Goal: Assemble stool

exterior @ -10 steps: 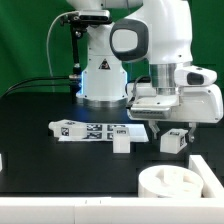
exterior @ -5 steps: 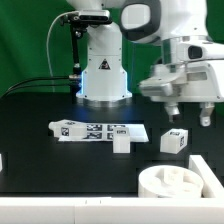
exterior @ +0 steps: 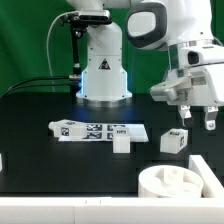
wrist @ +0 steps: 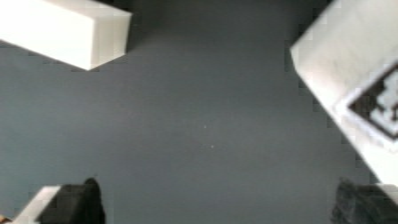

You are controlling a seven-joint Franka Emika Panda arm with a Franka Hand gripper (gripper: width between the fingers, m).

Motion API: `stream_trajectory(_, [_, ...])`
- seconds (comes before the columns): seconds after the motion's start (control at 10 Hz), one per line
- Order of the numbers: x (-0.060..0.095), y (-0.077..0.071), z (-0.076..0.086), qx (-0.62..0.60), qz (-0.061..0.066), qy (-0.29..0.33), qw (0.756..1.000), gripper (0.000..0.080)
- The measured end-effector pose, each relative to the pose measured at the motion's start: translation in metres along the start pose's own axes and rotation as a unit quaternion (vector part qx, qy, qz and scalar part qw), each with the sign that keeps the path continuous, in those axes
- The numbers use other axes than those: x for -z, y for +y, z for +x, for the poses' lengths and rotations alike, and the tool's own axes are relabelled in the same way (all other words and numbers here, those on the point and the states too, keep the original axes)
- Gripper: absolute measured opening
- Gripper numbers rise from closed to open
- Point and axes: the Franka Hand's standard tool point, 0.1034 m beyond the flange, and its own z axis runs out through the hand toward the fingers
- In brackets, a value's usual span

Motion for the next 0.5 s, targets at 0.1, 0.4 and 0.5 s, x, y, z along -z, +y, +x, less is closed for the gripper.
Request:
stream_trajectory(0.1, [0.000, 0.001, -0.001, -0.027, 0.000, 0.000, 1.000, 0.0649])
stream_trajectory(0.4, [0.003, 0.013, -0.020, -0.297, -0.005, -0.007, 0.955, 0.0649])
stream_trajectory(0.5, [0.002, 0.013, -0.026, -0.343, -0.003, -0.010, 0.939, 0.0649])
